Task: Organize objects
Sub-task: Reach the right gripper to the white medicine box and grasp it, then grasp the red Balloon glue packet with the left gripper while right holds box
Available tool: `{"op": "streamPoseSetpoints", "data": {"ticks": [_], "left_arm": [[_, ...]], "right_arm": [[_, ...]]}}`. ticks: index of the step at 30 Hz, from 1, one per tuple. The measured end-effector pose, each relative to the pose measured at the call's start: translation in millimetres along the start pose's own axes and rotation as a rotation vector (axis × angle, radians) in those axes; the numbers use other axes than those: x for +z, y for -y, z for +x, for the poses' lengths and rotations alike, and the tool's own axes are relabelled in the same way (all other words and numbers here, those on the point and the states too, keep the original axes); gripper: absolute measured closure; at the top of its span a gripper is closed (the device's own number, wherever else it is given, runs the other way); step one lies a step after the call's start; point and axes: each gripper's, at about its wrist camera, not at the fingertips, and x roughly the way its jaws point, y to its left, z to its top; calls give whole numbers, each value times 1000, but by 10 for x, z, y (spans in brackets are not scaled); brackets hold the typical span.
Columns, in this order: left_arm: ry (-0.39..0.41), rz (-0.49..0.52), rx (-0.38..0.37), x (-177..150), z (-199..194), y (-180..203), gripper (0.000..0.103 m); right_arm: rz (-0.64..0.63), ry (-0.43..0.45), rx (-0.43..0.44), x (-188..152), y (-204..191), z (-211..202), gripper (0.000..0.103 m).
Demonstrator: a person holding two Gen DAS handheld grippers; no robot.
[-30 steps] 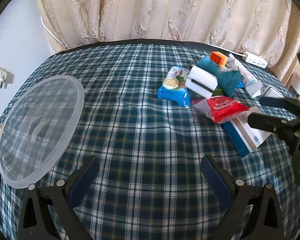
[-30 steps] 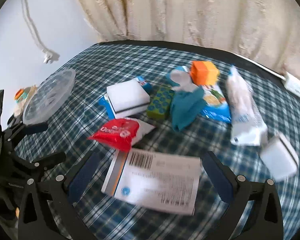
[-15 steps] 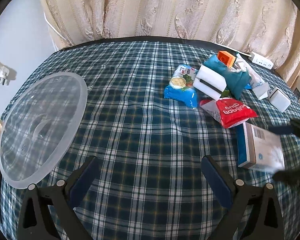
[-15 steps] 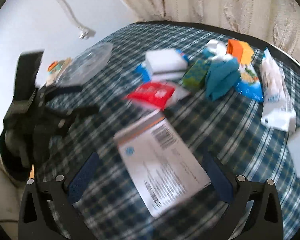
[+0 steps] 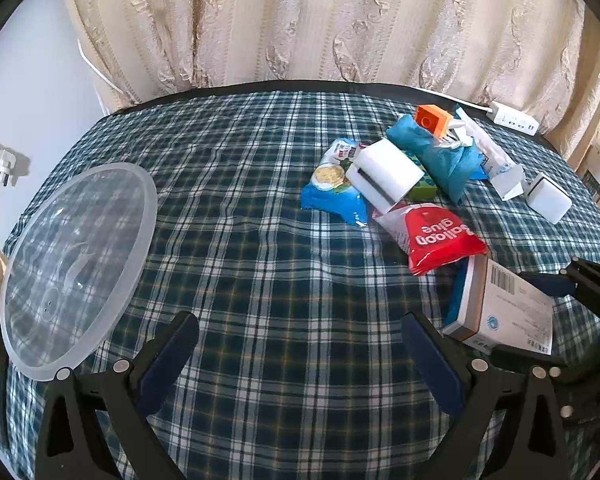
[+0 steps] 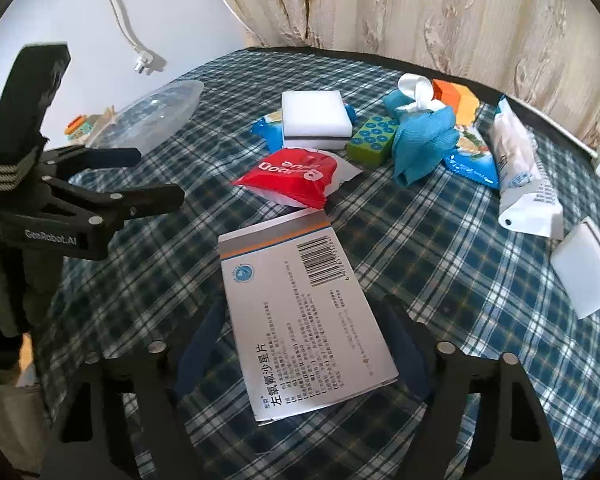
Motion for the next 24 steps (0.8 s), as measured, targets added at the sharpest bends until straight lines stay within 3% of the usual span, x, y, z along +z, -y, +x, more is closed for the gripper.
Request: {"op": "streamPoseSetpoints", "data": {"ticks": [5,19,24], "left_arm": [[14,19,-10,86,-46,142,0],[-6,28,3,413,161,637,0],[-14,35,51,471,325,750,0]], "right_arm": [[26,19,-27,-63,39,-72,37],[146,65,-182,-260,297,-209,37],[197,76,-200,-294,388,-244,37]]}}
